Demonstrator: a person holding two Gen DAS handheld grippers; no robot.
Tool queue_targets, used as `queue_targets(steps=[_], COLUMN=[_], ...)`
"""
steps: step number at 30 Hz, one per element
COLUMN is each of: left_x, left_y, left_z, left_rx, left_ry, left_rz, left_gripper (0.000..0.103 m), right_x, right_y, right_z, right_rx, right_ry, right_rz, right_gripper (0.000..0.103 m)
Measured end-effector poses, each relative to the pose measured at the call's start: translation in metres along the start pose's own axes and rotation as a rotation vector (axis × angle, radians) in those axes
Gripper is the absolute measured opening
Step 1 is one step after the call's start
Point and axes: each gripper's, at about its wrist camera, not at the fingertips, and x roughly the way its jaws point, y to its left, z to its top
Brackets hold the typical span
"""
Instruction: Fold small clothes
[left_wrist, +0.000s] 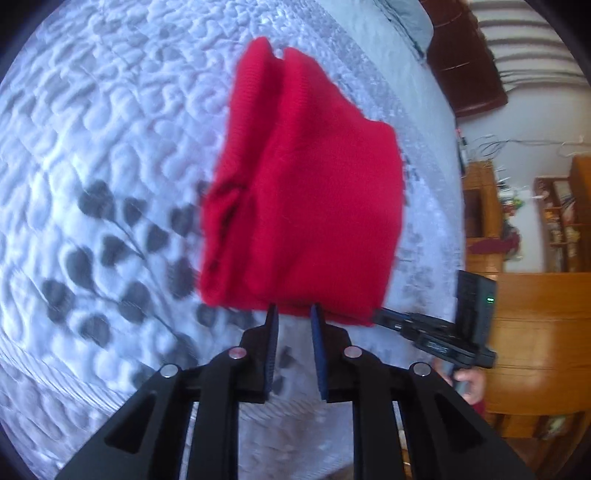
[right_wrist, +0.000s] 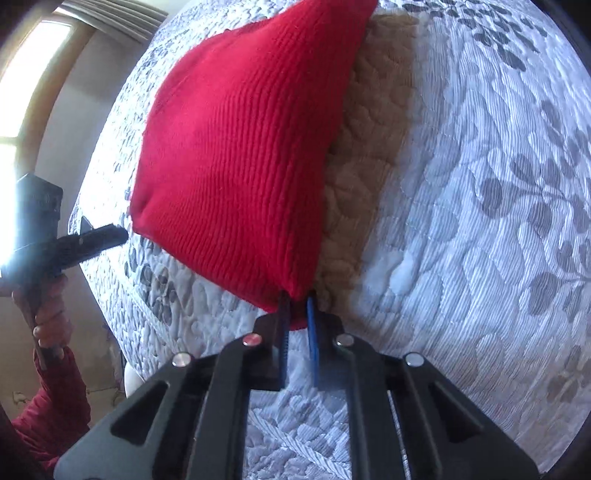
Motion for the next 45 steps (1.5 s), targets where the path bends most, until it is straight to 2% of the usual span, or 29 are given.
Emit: queue_targets(steps=[3, 9, 14, 18, 24, 28, 32, 36, 39, 40, 45], left_x=[0.010, 0.036, 0.047, 0.047, 0.046, 0.038, 0.041, 0.050, 0.047, 0.045, 0.038], left_y=[-0.001, 0.016, 0.017, 0.023, -0.001, -0.013, -0.006, 0.007, 0.010, 0.010, 0.013], left_z=[0.001, 0.009, 0.000, 0.000, -0.005, -0.011, 0.003, 0.009, 0.011, 0.011, 0.015], left_rx=[-0.053, -0.175, -0.225, -0.261, -0.190, -0.089, -0.102, -0.145, -0.169, -0.175, -0.181], left_ry=[0.036, 0.045, 0.045, 0.033, 0.024, -0.018, -0.004, 0.032, 0.017, 0.002, -0.008], left_rz=[-0.074, -0.083, -0.104, -0.120, -0.026, 0.108, 0.133, 0.122, 0.097, 0.092, 0.079], left_gripper=[0.020, 0.020, 0.028, 0.040, 0.046, 0.046, 0.046, 0.046, 0.040, 0.021, 0.009], right_x=[0.003, 0.003, -0.001, 0.002, 0.001, 0.001, 0.002, 0.002, 0.003, 0.003, 0.003], right_y=[0.003, -0.004, -0.005, -0.004, -0.002, -0.003, -0.003, -0.003, -0.003, -0.003, -0.006], right_z=[0.001, 0.001, 0.002, 0.003, 0.003, 0.003, 0.004, 0.005, 0.005, 0.006, 0.005], right_rx=[0.013, 0.021, 0.002, 0.005, -0.004, -0.007, -0.003, -0.005, -0.008, -0.009, -0.008], right_ry=[0.000, -0.005, -0.004, -0.006, -0.007, -0.009, -0.014, -0.012, -0.012, -0.012, -0.013], right_rz=[0.006, 0.024, 0.012, 0.011, 0.003, 0.003, 0.004, 0.008, 0.008, 0.008, 0.011], right_gripper=[0.008, 0.009, 0.009, 0.010, 0.012, 0.012, 0.012, 0.013, 0.013, 0.013, 0.014])
